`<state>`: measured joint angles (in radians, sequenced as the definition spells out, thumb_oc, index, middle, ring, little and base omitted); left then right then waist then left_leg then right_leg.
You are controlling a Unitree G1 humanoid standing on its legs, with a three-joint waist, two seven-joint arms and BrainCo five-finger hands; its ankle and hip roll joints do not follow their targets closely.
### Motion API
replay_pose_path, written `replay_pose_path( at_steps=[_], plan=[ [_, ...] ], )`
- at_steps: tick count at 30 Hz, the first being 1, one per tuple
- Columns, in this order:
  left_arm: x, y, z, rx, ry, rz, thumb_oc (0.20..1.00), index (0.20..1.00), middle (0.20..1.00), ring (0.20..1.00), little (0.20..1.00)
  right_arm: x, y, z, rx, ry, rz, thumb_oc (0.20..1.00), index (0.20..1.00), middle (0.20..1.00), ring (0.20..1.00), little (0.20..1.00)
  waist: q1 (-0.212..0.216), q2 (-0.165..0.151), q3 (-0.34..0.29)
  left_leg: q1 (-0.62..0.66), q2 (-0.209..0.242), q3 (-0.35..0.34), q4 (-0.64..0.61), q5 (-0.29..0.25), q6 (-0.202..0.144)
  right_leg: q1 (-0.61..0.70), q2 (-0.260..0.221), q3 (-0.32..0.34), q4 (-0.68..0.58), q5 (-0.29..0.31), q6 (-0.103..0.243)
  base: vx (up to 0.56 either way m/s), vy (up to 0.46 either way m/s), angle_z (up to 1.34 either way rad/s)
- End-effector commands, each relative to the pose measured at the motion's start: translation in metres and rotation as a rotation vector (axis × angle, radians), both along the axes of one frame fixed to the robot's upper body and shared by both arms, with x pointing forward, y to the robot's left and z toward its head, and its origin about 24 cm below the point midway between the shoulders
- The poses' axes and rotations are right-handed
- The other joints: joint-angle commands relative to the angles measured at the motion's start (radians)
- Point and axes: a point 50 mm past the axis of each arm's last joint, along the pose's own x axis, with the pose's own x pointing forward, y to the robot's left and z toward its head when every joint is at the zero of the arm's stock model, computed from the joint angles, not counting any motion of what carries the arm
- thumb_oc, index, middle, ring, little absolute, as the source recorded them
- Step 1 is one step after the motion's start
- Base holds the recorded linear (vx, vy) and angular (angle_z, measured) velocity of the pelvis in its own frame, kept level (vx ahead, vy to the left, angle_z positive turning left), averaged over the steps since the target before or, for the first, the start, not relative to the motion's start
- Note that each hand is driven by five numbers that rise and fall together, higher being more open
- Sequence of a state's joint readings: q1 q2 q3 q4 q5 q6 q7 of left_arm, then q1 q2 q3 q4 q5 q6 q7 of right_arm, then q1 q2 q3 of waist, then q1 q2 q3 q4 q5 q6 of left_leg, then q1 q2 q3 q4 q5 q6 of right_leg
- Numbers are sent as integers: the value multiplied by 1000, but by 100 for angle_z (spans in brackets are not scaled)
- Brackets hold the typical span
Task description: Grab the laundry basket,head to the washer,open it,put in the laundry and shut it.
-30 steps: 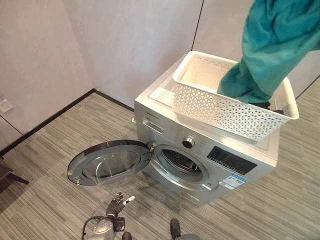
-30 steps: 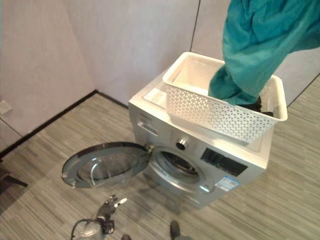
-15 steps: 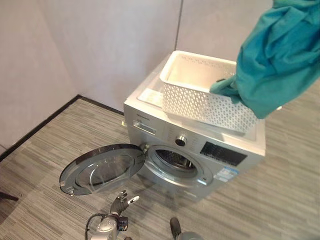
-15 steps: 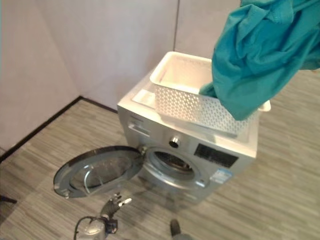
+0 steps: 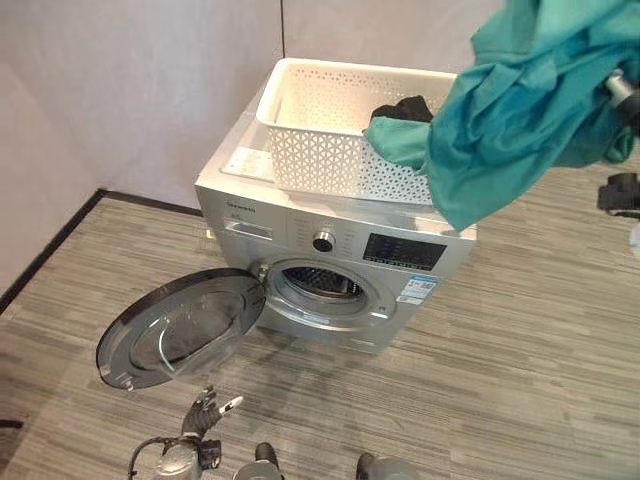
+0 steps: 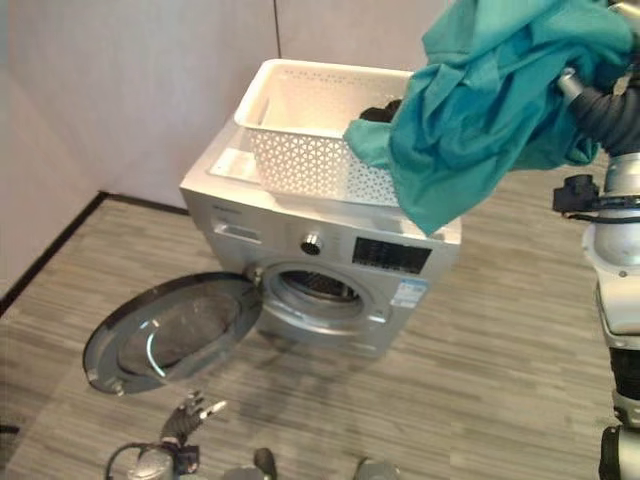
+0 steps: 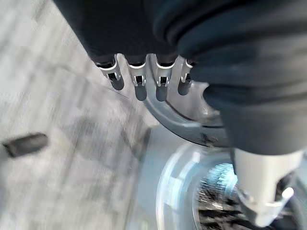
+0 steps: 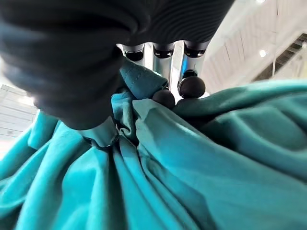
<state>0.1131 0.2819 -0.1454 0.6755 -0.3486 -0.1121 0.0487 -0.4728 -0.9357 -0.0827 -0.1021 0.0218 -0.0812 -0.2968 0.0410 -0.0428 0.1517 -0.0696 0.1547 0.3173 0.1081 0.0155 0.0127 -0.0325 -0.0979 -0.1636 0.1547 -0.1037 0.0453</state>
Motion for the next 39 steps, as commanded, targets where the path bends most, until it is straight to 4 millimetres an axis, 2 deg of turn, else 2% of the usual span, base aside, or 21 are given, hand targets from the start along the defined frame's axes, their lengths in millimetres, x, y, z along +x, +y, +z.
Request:
replay_pose_path(
  at_steps=[1, 2, 3, 4, 5, 6, 8, 9, 10, 11, 13, 14, 15, 16, 19, 27, 32, 34, 39],
  plan=[
    [38, -8, 30, 52, -191, -91, 1000, 1000, 1000, 1000, 1000, -14, 13, 12, -2, -90, 105, 200, 200, 200, 200, 200, 37, -51, -17, -224, -36, -128, 102, 6, -56, 141, -17, -6, -82, -93, 25, -245, -205, -6],
    [38, -8, 30, 53, -192, -92, 1000, 1000, 1000, 1000, 1000, -14, 12, 12, -2, -90, 104, 200, 200, 200, 200, 200, 35, -49, -17, -229, -34, -132, 106, 6, -57, 140, -14, -9, -82, -94, 24, -264, -129, 16],
    [46, -12, 39, 67, -238, -113, 1000, 1000, 1000, 1000, 1000, -14, 18, 7, -1, -72, 152, 200, 200, 200, 200, 200, 34, -45, -3, -237, -30, -192, 103, 22, -77, 123, -12, -12, -70, -94, 17, -174, -33, 18],
    [61, -15, 59, 130, -337, -177, 1000, 1000, 1000, 1000, 1000, -12, 29, -1, 0, -39, 220, 200, 200, 200, 200, 200, 35, -40, 13, -218, -55, -340, 57, 22, -93, 107, -12, 1, -49, -102, 16, -182, -39, 15],
    [67, -17, 70, 159, -381, -216, 1000, 1000, 1000, 1000, 1000, -14, 29, -7, -1, -11, 236, 200, 200, 200, 200, 200, 21, -33, 14, -204, -49, -362, 21, 26, -87, 100, -10, -9, -36, -108, 15, -104, -18, 1],
    [67, -17, 70, 160, -380, -218, 1000, 1000, 1000, 1000, 1000, -14, 29, -8, 0, -11, 235, 200, 200, 200, 200, 200, 20, -31, 13, -205, -49, -365, 16, 34, -86, 98, -9, -12, -37, -105, 15, 0, 0, 0],
    [83, -20, 95, 242, -488, -292, 1000, 1000, 1000, 1000, 1000, -21, 28, -21, 5, 36, 252, 200, 200, 200, 200, 200, -3, -15, 11, -190, -36, -350, -30, 64, -82, 90, 4, -24, -25, -110, 6, -1, -11, 32],
    [93, -19, 115, 311, -569, -334, 1000, 1000, 1000, 1000, 1000, -24, 34, -31, -3, 79, 300, 200, 200, 200, 200, 200, -10, -15, 1, -173, -41, -364, -55, 63, -84, 92, 11, -20, -25, -119, 3, -3, -6, 84],
    [98, -19, 126, 342, -606, -367, 1000, 1000, 1000, 1000, 1000, -25, 39, -35, -4, 103, 337, 200, 200, 200, 200, 200, -15, -11, -5, -172, -43, -371, -59, 68, -82, 90, 15, -17, -30, -115, 3, 9, -9, 79],
    [98, -19, 126, 344, -605, -367, 1000, 1000, 1000, 1000, 1000, -25, 39, -35, -3, 104, 338, 200, 200, 200, 200, 200, -16, -12, -5, -172, -43, -371, -59, 67, -82, 91, 15, -17, -30, -114, 3, 4, -6, 11],
    [112, -20, 157, 432, -703, -443, 1000, 1000, 1000, 1000, 1000, -27, 47, -44, 2, 166, 415, 200, 200, 200, 200, 200, -26, -11, -8, -167, -42, -361, -49, 70, -83, 97, 19, -1, -34, -109, 1, 12, -13, -23],
    [112, -19, 157, 433, -702, -443, 1000, 1000, 1000, 1000, 1000, -27, 47, -44, 2, 166, 416, 200, 200, 200, 200, 200, -25, -11, -7, -166, -41, -360, -48, 70, -83, 97, 19, 0, -34, -109, 1, 9, -15, -9],
    [118, -19, 173, 471, -749, -468, 1000, 1000, 1000, 1000, 1000, -26, 54, -48, -7, 212, 465, 200, 200, 200, 200, 200, -30, -10, -8, -154, -37, -352, -49, 67, -81, 98, 22, 14, -34, -108, 4, 0, 0, 0],
    [118, -19, 173, 472, -748, -468, 1000, 1000, 1000, 1000, 1000, -26, 54, -48, -6, 212, 466, 200, 200, 200, 200, 200, -29, -11, -8, -153, -36, -351, -50, 67, -81, 98, 22, 15, -34, -108, 4, 8, -16, -13],
    [131, -28, 192, 460, -813, -482, 1000, 1000, 1000, 1000, 1000, -28, 64, -55, -8, 270, 549, 200, 200, 200, 200, 200, -43, -10, -12, -138, -24, -330, -55, 76, -86, 101, 28, 32, -34, -108, 1, 1, -20, -27],
    [143, -46, 194, 340, -813, -495, 1000, 1000, 1000, 1000, 1000, -29, 74, -63, -1, 348, 634, 200, 200, 200, 200, 200, -65, 1, -3, -117, -5, -316, -73, 93, -92, 102, 42, 51, -31, -110, -6, -11, -32, -10],
    [156, -69, 200, 266, -828, -537, 1000, 1000, 1000, 1000, 1000, -26, 81, -69, 25, 377, 666, 200, 200, 200, 200, 200, -83, 14, 2, -101, 2, -313, -106, 113, -97, 100, 52, 48, -24, -115, -12, -3, -11, -2],
    [158, -73, 201, 254, -830, -541, 1000, 1000, 1000, 1000, 1000, -25, 83, -70, 25, 382, 666, 200, 200, 200, 200, 200, -84, 16, 3, -97, 1, -313, -115, 118, -98, 100, 54, 48, -24, -114, -12, 0, 0, 0],
    [162, -91, 204, 115, -825, -549, 1000, 1000, 1000, 1000, 1000, -22, 89, -78, 35, 416, 672, 200, 200, 200, 200, 200, -90, 30, 7, -88, 2, -311, -134, 129, -98, 100, 54, 44, -24, -111, -14, 0, 0, 0]
  ],
)
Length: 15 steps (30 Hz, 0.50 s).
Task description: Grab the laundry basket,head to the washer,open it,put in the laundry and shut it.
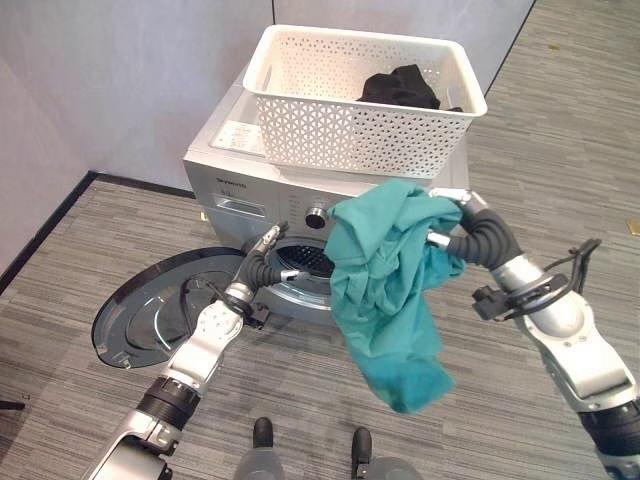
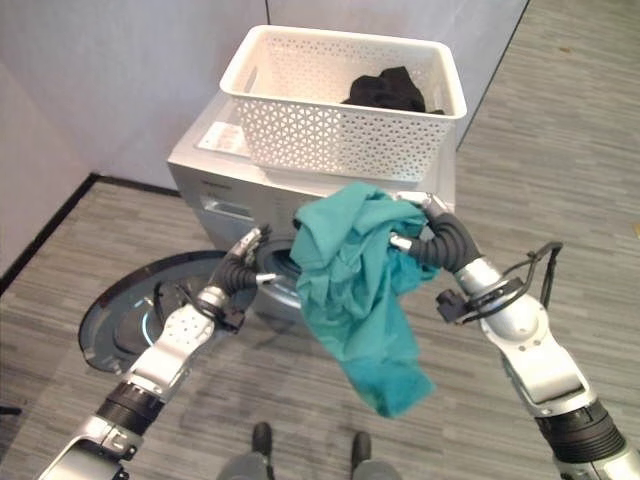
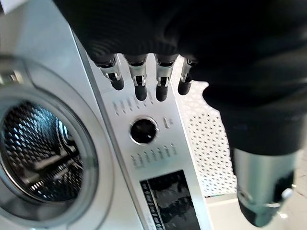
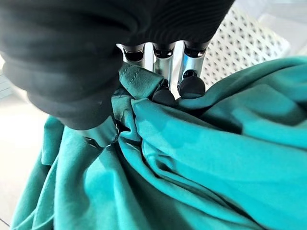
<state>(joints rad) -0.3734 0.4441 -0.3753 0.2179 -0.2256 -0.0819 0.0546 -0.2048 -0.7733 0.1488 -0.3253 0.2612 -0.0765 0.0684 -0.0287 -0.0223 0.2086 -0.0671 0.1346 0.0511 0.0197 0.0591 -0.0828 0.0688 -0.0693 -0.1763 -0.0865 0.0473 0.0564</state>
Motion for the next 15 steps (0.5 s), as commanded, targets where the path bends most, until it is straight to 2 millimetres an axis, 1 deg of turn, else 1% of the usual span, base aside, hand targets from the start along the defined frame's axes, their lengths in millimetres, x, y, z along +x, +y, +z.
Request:
replay_pose_path(
  at_steps=[1, 2, 3, 4, 5, 6, 8, 11, 14, 15],
  plan=[
    [9, -19, 4, -172, 54, -66, 1000, 1000, 1000, 1000, 1000, -7, 13, 29, 40, -131, 64, 200, 200, 200, 200, 200, -25, 17, -51, -86, 21, -42, -49, 86, -1, -1, 26, 55, 217, -260, -26, 0, 0, 0],
    [9, -19, 4, -173, 54, -66, 1000, 1000, 1000, 1000, 1000, -7, 13, 29, 40, -131, 64, 200, 200, 200, 200, 200, -25, 17, -50, -85, 21, -42, -49, 86, -1, 0, 26, 55, 217, -260, -26, 0, 0, 0],
    [9, -23, -2, -221, 102, -69, 1000, 1000, 1000, 1000, 1000, -6, 16, 28, 44, -126, 72, 200, 200, 200, 200, 200, -26, 20, -49, -84, 21, -41, -48, 86, 0, 0, 26, 57, 217, -259, -26, 0, 0, 0],
    [9, -23, -2, -221, 102, -69, 1000, 1000, 1000, 1000, 1000, -6, 16, 28, 44, -126, 72, 200, 200, 200, 200, 200, -26, 20, -49, -84, 21, -41, -48, 86, 0, 0, 26, 57, 217, -259, -26, 0, 0, 0],
    [13, -30, -5, -242, 137, -84, 1000, 1000, 1000, 1000, 1000, -4, 21, 27, 41, -125, 83, 200, 200, 200, 200, 200, -33, 29, -47, -82, 21, -40, -47, 87, 2, -1, 25, 61, 215, -257, -26, 0, 0, 0],
    [13, -31, -7, -252, 157, -89, 1000, 1000, 1000, 1000, 1000, -4, 23, 27, 40, -124, 87, 200, 200, 200, 200, 200, -36, 33, -45, -81, 20, -37, -46, 87, 3, 0, 24, 62, 215, -256, -27, 0, 0, 0],
    [12, -32, -8, -261, 182, -114, 1000, 1000, 1000, 1000, 1000, -2, 22, 29, 30, -130, 77, 200, 200, 200, 200, 200, -41, 43, -40, -82, 18, -34, -43, 88, 2, -4, 25, 71, 215, -255, -29, 2, -16, -1],
    [9, -28, -6, -211, 188, -157, 1000, 1000, 1000, 1000, 1000, -1, 19, 32, -5, -143, 57, 200, 200, 200, 200, 200, -46, 65, -23, -89, 10, -36, -39, 90, 2, -9, 23, 79, 214, -254, -34, 0, 0, 0],
    [1, -22, -5, -166, 188, -201, 1000, 1000, 1000, 1000, 1000, -2, 17, 35, -38, -151, 54, 200, 200, 200, 200, 200, -45, 87, -10, -93, 1, -38, -38, 90, 4, -13, 16, 77, 211, -252, -35, 0, 0, 0],
    [-5, -19, -2, -133, 176, -233, 1000, 1000, 1000, 1000, 1000, -3, 14, 37, -61, -164, 42, 200, 200, 200, 200, 200, -44, 99, 1, -101, -6, -40, -41, 93, 5, -20, 11, 75, 209, -251, -34, 0, 0, 0]
  ],
)
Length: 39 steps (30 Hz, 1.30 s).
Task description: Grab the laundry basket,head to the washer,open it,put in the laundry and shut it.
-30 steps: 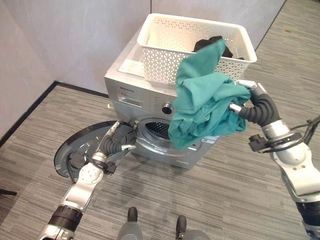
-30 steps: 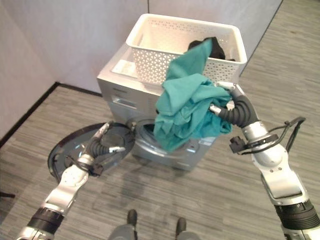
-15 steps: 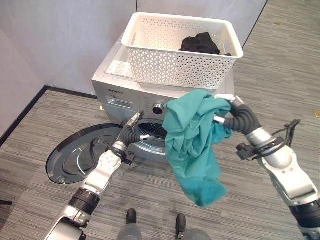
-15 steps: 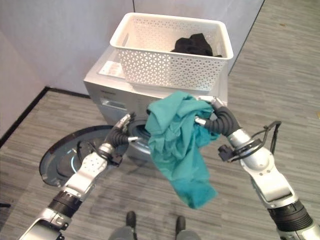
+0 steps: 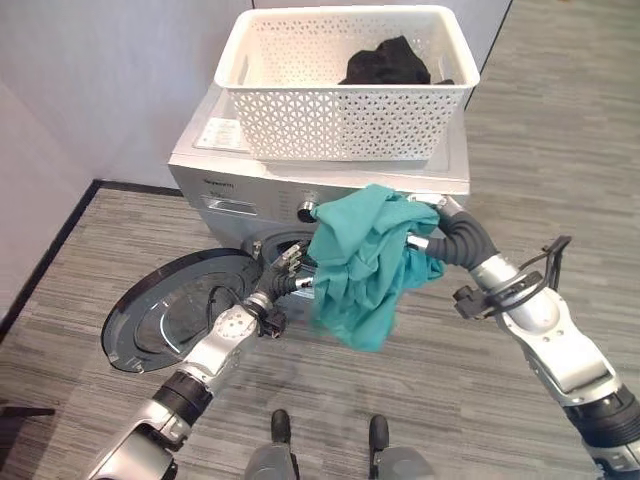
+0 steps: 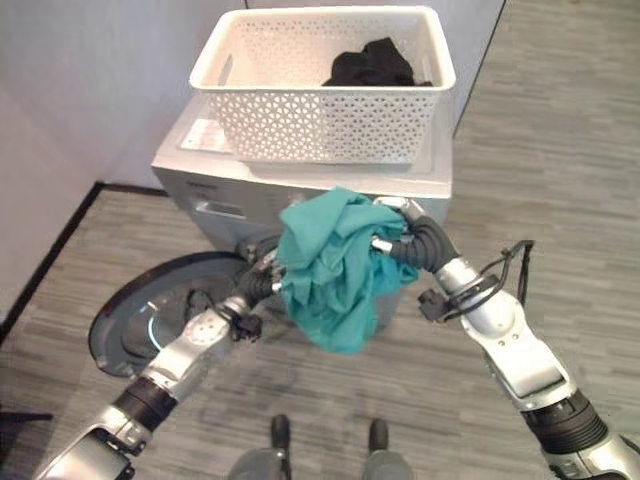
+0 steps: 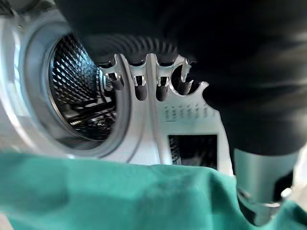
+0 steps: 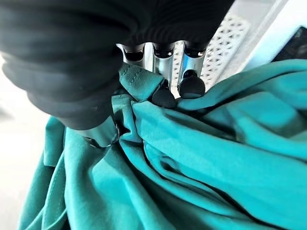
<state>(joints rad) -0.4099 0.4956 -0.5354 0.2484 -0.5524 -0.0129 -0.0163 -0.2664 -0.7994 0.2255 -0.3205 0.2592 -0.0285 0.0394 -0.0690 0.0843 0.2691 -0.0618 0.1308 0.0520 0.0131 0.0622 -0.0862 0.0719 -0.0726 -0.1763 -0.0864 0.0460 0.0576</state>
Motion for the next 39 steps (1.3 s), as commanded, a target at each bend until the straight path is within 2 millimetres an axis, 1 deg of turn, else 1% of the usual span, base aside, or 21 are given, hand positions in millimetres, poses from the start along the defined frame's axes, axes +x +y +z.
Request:
replay_pose_path(
  at_steps=[1, 3, 4, 7, 8, 10, 12, 15, 18, 19, 20, 21, 22, 24, 27, 28, 32, 35, 37, 38, 39],
  plan=[
    [0, -3, 20, 5, -80, -87, 1000, 1000, 1000, 1000, 1000, -10, 3, 37, -22, -186, 34, 200, 200, 200, 200, 200, -4, -8, -60, -107, -2, -42, -35, 91, 8, -24, 14, 75, 210, -250, -35, 0, 0, 0],
    [-5, -1, 26, 29, -112, -112, 1000, 1000, 1000, 1000, 1000, -11, 2, 39, -43, -205, 23, 200, 200, 200, 200, 200, -3, 1, -52, -114, -7, -43, -42, 94, 8, -35, 11, 72, 209, -249, -35, -19, 10, 8],
    [-10, 1, 33, 46, -154, -128, 1000, 1000, 1000, 1000, 1000, -11, -1, 43, -59, -235, 2, 200, 200, 200, 200, 200, 2, 10, -41, -122, -13, -45, -48, 96, 9, -49, 8, 71, 209, -247, -34, -21, 14, 10],
    [-15, 4, 34, 45, -167, -130, 1000, 1000, 1000, 1000, 1000, -11, -4, 46, -67, -256, -22, 200, 200, 200, 200, 200, 6, 12, -33, -132, -18, -47, -53, 100, 10, -66, 8, 69, 211, -244, -34, -31, 6, 5],
    [-18, 6, 37, 54, -192, -129, 1000, 1000, 1000, 1000, 1000, -12, -7, 46, -63, -266, -43, 200, 200, 200, 200, 200, 9, 9, -32, -140, -21, -47, -61, 100, 11, -77, 8, 67, 208, -241, -32, -23, 0, 5],
    [-19, 5, 37, 47, -194, -123, 1000, 1000, 1000, 1000, 1000, -13, -8, 45, -60, -269, -46, 200, 200, 200, 200, 200, 11, 5, -32, -144, -23, -46, -63, 100, 12, -81, 8, 70, 206, -237, -30, 0, 0, 0],
    [-23, 2, 30, 12, -161, -126, 1000, 1000, 1000, 1000, 1000, -14, -8, 44, -50, -270, -51, 200, 200, 200, 200, 200, 10, -2, -32, -150, -24, -44, -64, 98, 14, -83, 7, 74, 198, -232, -25, 0, 0, 0],
    [-24, -4, 31, -11, -162, -131, 1000, 1000, 1000, 1000, 1000, -15, -6, 42, -28, -273, -55, 200, 200, 200, 200, 200, 13, -10, -38, -155, -25, -41, -67, 96, 16, -83, 6, 80, 181, -224, -21, 0, 0, 0],
    [-21, -13, 35, -18, -184, -145, 1000, 1000, 1000, 1000, 1000, -14, -5, 41, -11, -279, -64, 200, 200, 200, 200, 200, 13, -19, -37, -156, -26, -37, -67, 94, 17, -81, 5, 84, 166, -217, -18, 0, 0, 0],
    [-18, -22, 37, -10, -201, -162, 1000, 1000, 1000, 1000, 1000, -14, -5, 41, -6, -283, -71, 200, 200, 200, 200, 200, 12, -24, -38, -156, -27, -34, -70, 92, 16, -79, 5, 86, 157, -215, -16, 0, 0, 0],
    [-18, -22, 37, -10, -201, -163, 1000, 1000, 1000, 1000, 1000, -14, -5, 41, -6, -284, -72, 200, 200, 200, 200, 200, 13, -24, -38, -156, -27, -34, -71, 92, 16, -79, 5, 87, 156, -214, -16, 0, 0, 0],
    [-16, -31, 36, -6, -199, -175, 1000, 1000, 1000, 1000, 1000, -14, -4, 40, 0, -287, -73, 200, 200, 200, 200, 200, 11, -29, -40, -155, -26, -31, -74, 92, 16, -76, 6, 88, 151, -214, -15, 11, 5, -3],
    [-16, -31, 36, -6, -200, -175, 1000, 1000, 1000, 1000, 1000, -14, -4, 40, -1, -288, -74, 200, 200, 200, 200, 200, 12, -29, -40, -155, -26, -30, -75, 92, 16, -76, 6, 88, 151, -214, -15, 16, 6, -4],
    [-13, -40, 36, -5, -205, -186, 1000, 1000, 1000, 1000, 1000, -14, -3, 40, 4, -289, -73, 200, 200, 200, 200, 200, 10, -33, -41, -150, -26, -28, -80, 92, 15, -72, 8, 92, 146, -214, -13, 11, 7, -4],
    [-8, -58, 38, 2, -219, -208, 1000, 1000, 1000, 1000, 1000, -13, 2, 36, 46, -275, -55, 200, 200, 200, 200, 200, 4, -44, -41, -142, -23, -25, -85, 90, 15, -66, 10, 94, 142, -212, -10, 0, -1, -7],
    [-5, -67, 37, -1, -210, -214, 1000, 1000, 1000, 1000, 1000, -13, 3, 35, 60, -273, -59, 200, 200, 200, 200, 200, 0, -50, -40, -138, -21, -23, -85, 89, 16, -64, 10, 96, 138, -210, -9, 5, -1, -3],
    [-3, -76, 37, -14, -203, -221, 1000, 1000, 1000, 1000, 1000, -12, 4, 33, 70, -266, -59, 200, 200, 200, 200, 200, -2, -54, -41, -136, -19, -22, -85, 88, 16, -62, 12, 98, 136, -209, -9, 1, -1, -3],
    [-1, -84, 30, -16, -171, -226, 1000, 1000, 1000, 1000, 1000, -12, 6, 29, 65, -246, -57, 200, 200, 200, 200, 200, -8, -63, -42, -128, -15, -21, -86, 86, 15, -52, 15, 99, 129, -208, -8, 0, 0, 0],
    [-3, -92, 21, -7, -136, -244, 1000, 1000, 1000, 1000, 1000, -11, 10, 25, 77, -225, -36, 200, 200, 200, 200, 200, -11, -67, -43, -125, -13, -21, -85, 85, 14, -46, 16, 97, 126, -208, -7, 0, 0, 0],
    [-3, -92, 21, -7, -136, -245, 1000, 1000, 1000, 1000, 1000, -11, 10, 25, 77, -225, -36, 200, 200, 200, 200, 200, -11, -67, -42, -125, -13, -21, -85, 85, 14, -45, 16, 97, 126, -208, -7, 0, 0, 0],
    [-4, -100, 18, 8, -134, -265, 1000, 1000, 1000, 1000, 1000, -11, 13, 22, 97, -209, -24, 200, 200, 200, 200, 200, -15, -71, -43, -123, -12, -19, -85, 83, 14, -43, 17, 100, 124, -208, -8, 0, 0, 0]
  ],
)
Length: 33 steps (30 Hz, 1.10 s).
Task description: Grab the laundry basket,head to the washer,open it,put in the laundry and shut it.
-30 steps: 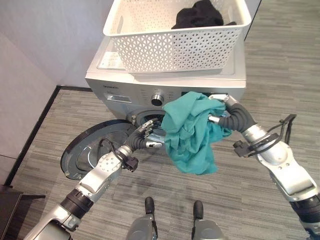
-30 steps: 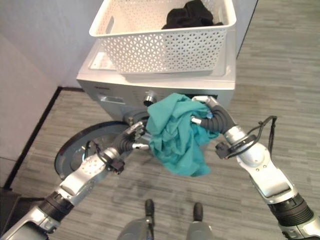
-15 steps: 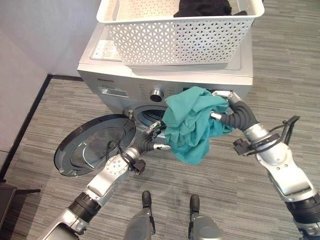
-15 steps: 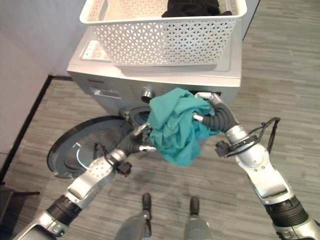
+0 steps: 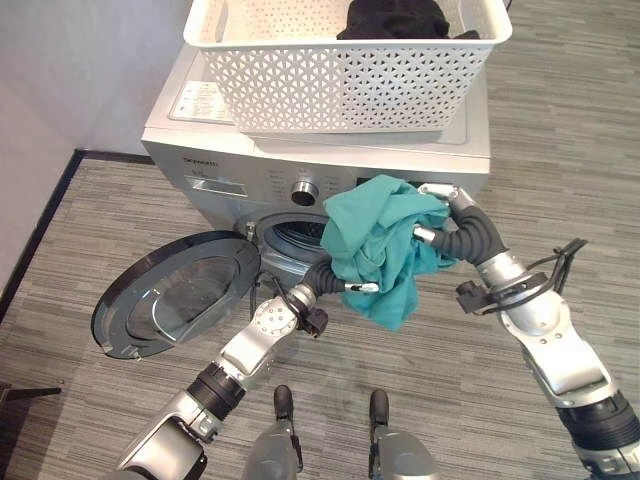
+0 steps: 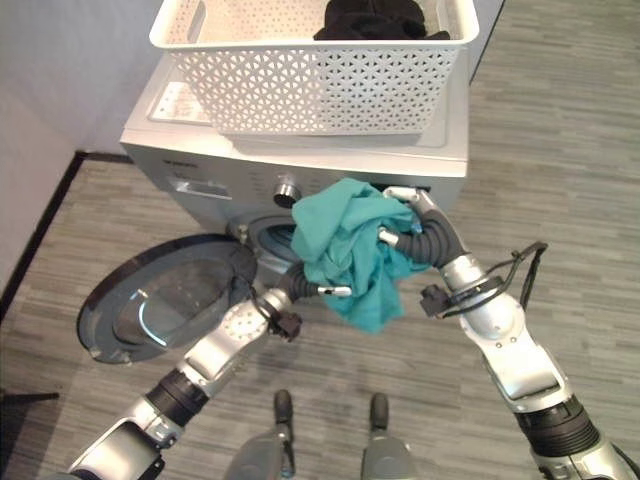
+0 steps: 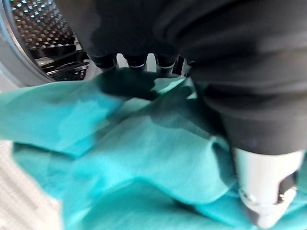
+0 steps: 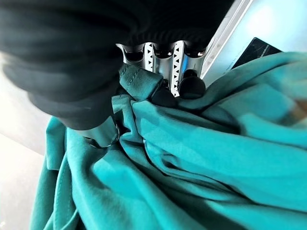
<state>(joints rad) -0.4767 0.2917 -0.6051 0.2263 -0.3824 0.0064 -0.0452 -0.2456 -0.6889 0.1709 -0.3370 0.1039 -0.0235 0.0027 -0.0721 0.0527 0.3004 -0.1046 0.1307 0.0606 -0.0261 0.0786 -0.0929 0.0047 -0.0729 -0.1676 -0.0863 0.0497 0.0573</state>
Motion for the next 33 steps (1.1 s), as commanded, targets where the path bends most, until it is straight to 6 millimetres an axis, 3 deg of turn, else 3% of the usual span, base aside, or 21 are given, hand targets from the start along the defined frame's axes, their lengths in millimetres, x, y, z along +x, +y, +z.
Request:
replay_pose_path(
  at_steps=[1, 6, 7, 8, 9, 10, 15, 16, 25, 26, 27, 28, 29, 33],
  plan=[
    [3, -24, 4, 14, -40, -56, 1000, 1000, 1000, 1000, 1000, -10, 10, 21, 81, -117, 66, 200, 200, 200, 200, 200, -11, -40, -74, -80, -12, -27, -46, 67, 21, 24, 17, 91, 124, -211, -8, 0, 0, 0],
    [5, -35, 7, -35, -41, -20, 1000, 1000, 1000, 1000, 1000, -11, 20, 8, 166, -49, 118, 200, 200, 200, 200, 200, -17, -55, -78, -79, -7, -27, -51, 64, 21, 22, 19, 89, 122, -210, -5, 0, 0, 0],
    [6, -34, 7, -50, -38, -6, 890, 890, 890, 890, 890, -11, 22, 4, 180, -30, 128, 200, 200, 200, 200, 200, -16, -57, -80, -80, -6, -28, -51, 64, 22, 22, 20, 89, 122, -209, -5, 0, 0, 0],
    [6, -33, 8, -58, -39, 0, 856, 856, 856, 856, 856, -12, 24, 1, 198, -14, 136, 200, 200, 200, 200, 200, -16, -60, -81, -79, -5, -27, -52, 63, 22, 21, 20, 88, 121, -208, -4, 0, 0, 0],
    [6, -33, 8, -58, -39, 1, 730, 730, 730, 730, 730, -12, 24, 1, 198, -13, 137, 200, 200, 200, 200, 200, -16, -60, -82, -79, -5, -27, -52, 63, 22, 20, 20, 88, 121, -208, -4, 0, 0, 0],
    [9, -29, 9, -74, -40, 33, 539, 539, 539, 539, 539, -11, 26, -6, 233, 26, 142, 200, 200, 200, 200, 200, -13, -64, -83, -78, -2, -22, -54, 65, 21, 20, 21, 87, 118, -205, -3, 0, 0, 0],
    [14, -13, 13, -108, -53, 110, 454, 454, 454, 454, 454, -12, 28, -20, 270, 100, 158, 200, 200, 200, 200, 200, -7, -70, -88, -77, 4, -15, -57, 67, 18, 21, 24, 84, 114, -205, -3, 3, -1, -1],
    [16, -4, 16, -126, -75, 153, 200, 200, 200, 200, 200, -13, 25, -26, 271, 126, 144, 200, 200, 200, 200, 200, -5, -72, -88, -77, 6, -16, -59, 67, 17, 24, 25, 80, 112, -205, -4, 0, 0, 0],
    [15, 31, 14, -101, -131, 286, 200, 200, 200, 200, 200, -17, 7, -45, 262, 191, 57, 200, 200, 200, 200, 200, 3, -79, -91, -72, 10, -15, -61, 68, 11, 34, 27, 70, 108, -208, -6, 0, 0, 0],
    [14, 34, 12, -100, -124, 299, 200, 200, 200, 200, 200, -17, 4, -47, 260, 199, 44, 256, 256, 256, 256, 256, 3, -81, -91, -71, 10, -14, -61, 67, 11, 35, 27, 69, 108, -207, -6, 0, 0, 0],
    [14, 37, 11, -99, -123, 310, 200, 200, 200, 200, 200, -18, 2, -50, 259, 208, 35, 432, 432, 432, 432, 432, 3, -82, -93, -71, 10, -15, -61, 67, 11, 36, 28, 68, 107, -207, -7, 0, 0, 0],
    [13, 42, 7, -93, -118, 327, 200, 200, 200, 200, 200, -19, 0, -52, 251, 219, 27, 645, 645, 645, 645, 645, 5, -83, -94, -72, 11, -15, -61, 67, 11, 35, 27, 66, 107, -208, -6, 0, 0, 0],
    [10, 48, 3, -88, -112, 346, 200, 200, 200, 200, 200, -22, -5, -57, 242, 238, 11, 1000, 1000, 1000, 1000, 1000, 5, -86, -96, -73, 12, -15, -61, 67, 10, 37, 27, 64, 106, -208, -7, 0, 0, 0],
    [6, 57, -5, -84, -93, 381, 200, 200, 200, 200, 200, -28, -18, -75, 272, 314, -33, 1000, 1000, 1000, 1000, 1000, 3, -91, -97, -74, 14, -11, -61, 67, 8, 38, 28, 59, 103, -206, -7, 0, 0, 0]
  ],
)
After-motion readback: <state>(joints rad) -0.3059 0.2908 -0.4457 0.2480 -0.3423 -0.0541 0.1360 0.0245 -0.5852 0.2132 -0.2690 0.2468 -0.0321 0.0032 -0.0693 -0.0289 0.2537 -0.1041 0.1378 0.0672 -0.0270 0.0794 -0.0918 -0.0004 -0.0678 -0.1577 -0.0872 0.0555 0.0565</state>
